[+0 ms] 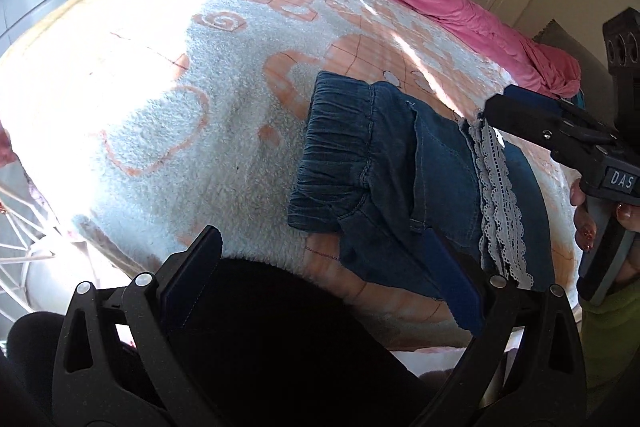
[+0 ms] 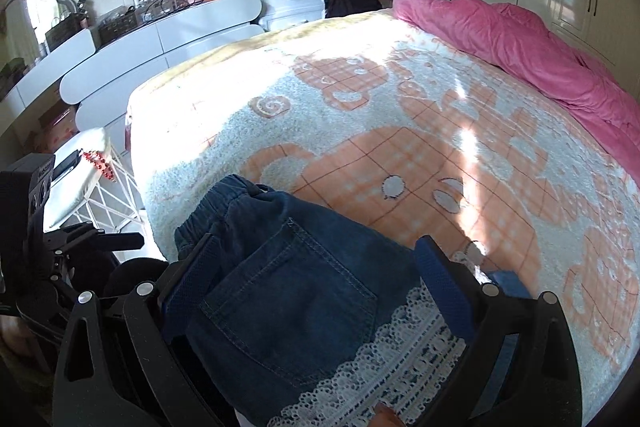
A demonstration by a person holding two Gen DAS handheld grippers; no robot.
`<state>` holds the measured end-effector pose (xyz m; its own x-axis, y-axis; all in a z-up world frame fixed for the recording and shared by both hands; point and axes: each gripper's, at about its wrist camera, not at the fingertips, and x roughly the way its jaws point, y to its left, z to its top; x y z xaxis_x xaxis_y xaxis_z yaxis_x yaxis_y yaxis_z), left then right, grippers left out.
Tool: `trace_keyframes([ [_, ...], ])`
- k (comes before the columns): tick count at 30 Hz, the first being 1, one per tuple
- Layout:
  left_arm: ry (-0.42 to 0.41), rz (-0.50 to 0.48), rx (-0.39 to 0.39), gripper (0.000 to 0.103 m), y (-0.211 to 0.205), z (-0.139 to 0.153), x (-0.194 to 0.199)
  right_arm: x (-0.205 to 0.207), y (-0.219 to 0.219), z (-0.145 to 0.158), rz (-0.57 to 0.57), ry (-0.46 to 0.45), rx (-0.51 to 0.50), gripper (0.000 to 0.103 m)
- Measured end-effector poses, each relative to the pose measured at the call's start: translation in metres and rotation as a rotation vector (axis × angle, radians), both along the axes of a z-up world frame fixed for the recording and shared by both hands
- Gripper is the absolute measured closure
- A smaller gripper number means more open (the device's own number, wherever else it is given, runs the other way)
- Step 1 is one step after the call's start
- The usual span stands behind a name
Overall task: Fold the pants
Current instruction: 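Grasp the elastic waistband end with the left tool and lift it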
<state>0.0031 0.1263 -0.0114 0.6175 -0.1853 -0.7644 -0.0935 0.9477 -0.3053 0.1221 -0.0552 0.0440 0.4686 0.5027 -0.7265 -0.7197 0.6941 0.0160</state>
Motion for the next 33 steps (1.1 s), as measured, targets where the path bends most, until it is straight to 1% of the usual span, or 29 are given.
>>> trace_keyframes([
  [5, 0.006, -0.017, -0.046, 0.01, -0.003, -0.009, 0.003, 0.012, 0.032, -0.009, 0.081, 0.032, -0.049, 0.006],
  [9, 0.005, -0.035, -0.068, 0.01, -0.007, -0.01, 0.009, 0.021, 0.051, -0.019, 0.136, 0.057, -0.097, 0.006],
  [14, 0.024, -0.053, -0.09, 0.01, -0.014, -0.016, 0.021, 0.032, 0.074, -0.035, 0.195, 0.096, -0.159, 0.006],
  [16, 0.021, -0.068, -0.117, 0.014, -0.015, -0.019, 0.025, 0.037, 0.082, -0.041, 0.217, 0.115, -0.178, 0.006],
  [17, 0.02, -0.077, -0.123, 0.023, -0.016, -0.019, 0.026, 0.039, 0.085, -0.044, 0.224, 0.124, -0.181, 0.006],
  [19, 0.026, -0.077, -0.125, 0.026, -0.016, -0.023, 0.029, 0.043, 0.091, -0.048, 0.241, 0.148, -0.182, 0.007],
  [21, 0.031, -0.071, -0.139, 0.033, -0.012, -0.026, 0.03, 0.047, 0.097, -0.053, 0.268, 0.176, -0.183, 0.008],
  [23, 0.027, -0.07, -0.146, 0.035, -0.011, -0.026, 0.03, 0.048, 0.1, -0.058, 0.285, 0.204, -0.17, 0.008],
  [25, 0.022, -0.069, -0.144, 0.035, -0.011, -0.026, 0.029, 0.048, 0.104, -0.063, 0.314, 0.241, -0.159, 0.029],
  [26, 0.022, -0.07, -0.136, 0.035, -0.013, -0.026, 0.029, 0.046, 0.107, -0.067, 0.331, 0.258, -0.156, 0.034],
  [27, 0.022, -0.071, -0.129, 0.035, -0.014, -0.026, 0.029, 0.044, 0.108, -0.07, 0.348, 0.269, -0.149, 0.045],
  [29, 0.017, -0.071, -0.129, 0.035, -0.015, -0.026, 0.025, 0.04, 0.108, -0.07, 0.35, 0.257, -0.142, 0.051],
  [30, 0.015, -0.07, -0.131, 0.035, -0.015, -0.026, 0.024, 0.04, 0.105, -0.067, 0.346, 0.26, -0.128, 0.058],
  [31, 0.01, -0.068, -0.137, 0.035, -0.015, -0.025, 0.023, 0.042, 0.101, -0.063, 0.342, 0.264, -0.11, 0.064],
  [33, -0.006, -0.071, -0.136, 0.033, -0.016, -0.019, 0.019, 0.045, 0.086, -0.051, 0.337, 0.271, -0.051, 0.07],
])
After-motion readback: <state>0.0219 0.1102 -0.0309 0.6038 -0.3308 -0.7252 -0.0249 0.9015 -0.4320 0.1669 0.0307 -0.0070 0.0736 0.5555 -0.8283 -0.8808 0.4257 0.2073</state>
